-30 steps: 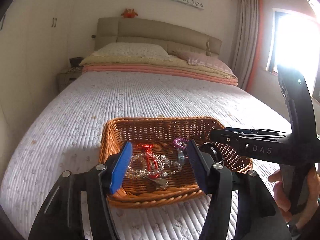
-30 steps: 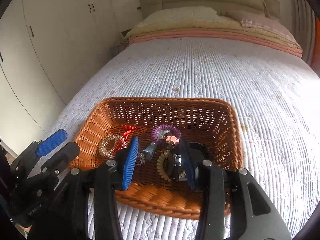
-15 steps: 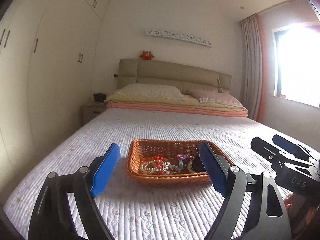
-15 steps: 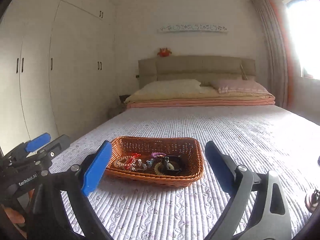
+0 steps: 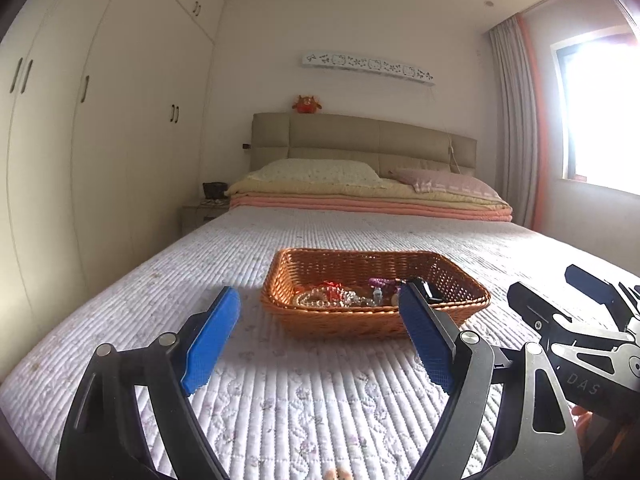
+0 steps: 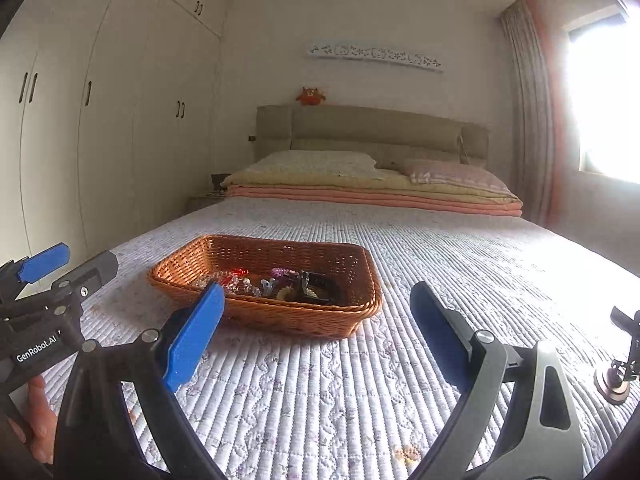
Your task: Organize jewelry
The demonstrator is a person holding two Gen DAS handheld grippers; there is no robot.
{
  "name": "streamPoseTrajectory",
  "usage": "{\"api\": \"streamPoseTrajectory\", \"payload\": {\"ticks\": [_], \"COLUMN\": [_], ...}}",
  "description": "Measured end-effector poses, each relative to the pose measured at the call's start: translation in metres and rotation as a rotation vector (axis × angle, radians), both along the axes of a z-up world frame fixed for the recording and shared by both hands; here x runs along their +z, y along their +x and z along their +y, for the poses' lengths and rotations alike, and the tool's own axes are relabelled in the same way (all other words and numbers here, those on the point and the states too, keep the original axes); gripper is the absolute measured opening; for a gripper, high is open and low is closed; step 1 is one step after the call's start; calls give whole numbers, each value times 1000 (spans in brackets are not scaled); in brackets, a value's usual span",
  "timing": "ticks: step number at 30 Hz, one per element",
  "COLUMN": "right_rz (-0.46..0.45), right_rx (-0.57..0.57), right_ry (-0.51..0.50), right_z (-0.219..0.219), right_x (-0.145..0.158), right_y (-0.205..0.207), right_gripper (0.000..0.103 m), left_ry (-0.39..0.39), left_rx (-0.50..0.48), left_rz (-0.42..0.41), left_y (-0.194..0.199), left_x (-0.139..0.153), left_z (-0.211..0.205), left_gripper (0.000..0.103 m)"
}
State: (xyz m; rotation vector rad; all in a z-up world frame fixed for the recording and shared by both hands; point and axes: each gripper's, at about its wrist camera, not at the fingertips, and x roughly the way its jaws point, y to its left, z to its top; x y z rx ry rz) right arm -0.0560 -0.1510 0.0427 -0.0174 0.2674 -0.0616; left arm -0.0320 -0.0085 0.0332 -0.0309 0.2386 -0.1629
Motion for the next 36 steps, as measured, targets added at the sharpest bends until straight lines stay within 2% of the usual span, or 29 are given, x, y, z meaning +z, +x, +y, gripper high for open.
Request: {"api": "streamPoseTrajectory", "payload": {"ticks": [9, 36], "right_rz": [-2, 18], "right_rx": [-14, -13], "right_ry": [-1, 33], "right_z": [0, -10], "right_x": [-5, -6], "right_y": [1, 3], "right_gripper": [90, 90], "left_ry": [57, 63], "left_rx": [1, 25], "left_rz": [-22, -29], "left_y": [-1, 2], "left_x": [-10, -11], "left_z": [-9, -10], "left_gripper": [80, 80]}}
